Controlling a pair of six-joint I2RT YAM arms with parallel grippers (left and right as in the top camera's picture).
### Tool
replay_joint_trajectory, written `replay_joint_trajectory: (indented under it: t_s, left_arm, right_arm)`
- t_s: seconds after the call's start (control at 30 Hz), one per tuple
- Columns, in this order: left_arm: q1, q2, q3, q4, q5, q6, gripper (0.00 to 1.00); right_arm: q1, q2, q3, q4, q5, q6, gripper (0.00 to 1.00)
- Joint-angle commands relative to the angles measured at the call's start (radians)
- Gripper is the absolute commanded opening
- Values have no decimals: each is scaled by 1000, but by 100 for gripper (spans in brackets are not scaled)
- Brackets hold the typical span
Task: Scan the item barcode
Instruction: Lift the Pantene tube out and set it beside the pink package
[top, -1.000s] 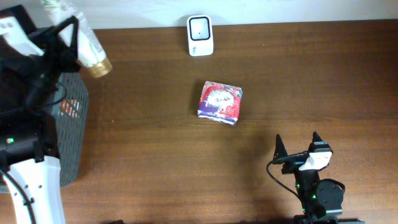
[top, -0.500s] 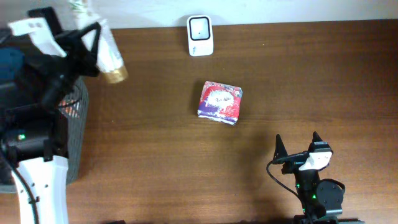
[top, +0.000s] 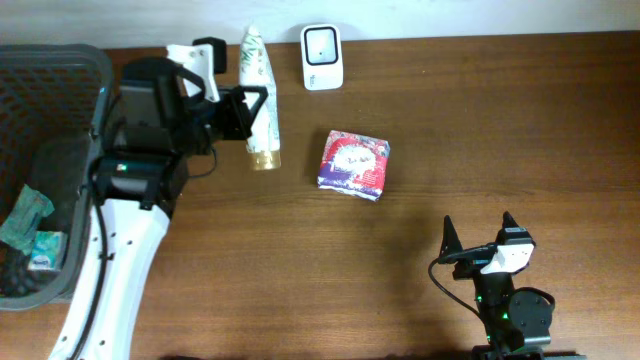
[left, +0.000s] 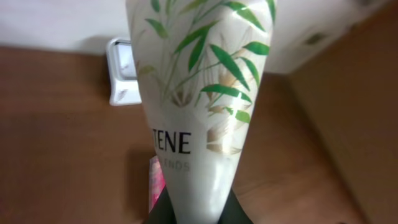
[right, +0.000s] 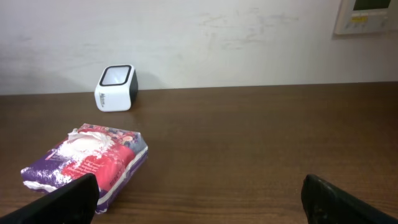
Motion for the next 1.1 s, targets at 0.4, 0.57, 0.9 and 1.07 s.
replay_joint_trajectory:
  t_s: [0.4, 0.57, 0.9, 1.07]
  left_arm:
    - [-113, 124, 22, -139, -308, 215, 0]
    - [-113, 135, 22, -214, -308, 237, 0]
    - [-128, 233, 21, -273, -305, 259, 0]
    - [-135, 277, 21, -293, -306, 263, 0]
  right_arm:
    - [6, -7, -7, -4, 12, -8, 99]
    - [6, -7, -7, -4, 12, -8, 99]
    - [6, -7, -7, -4, 12, -8, 99]
    - [6, -7, -7, -4, 12, -8, 99]
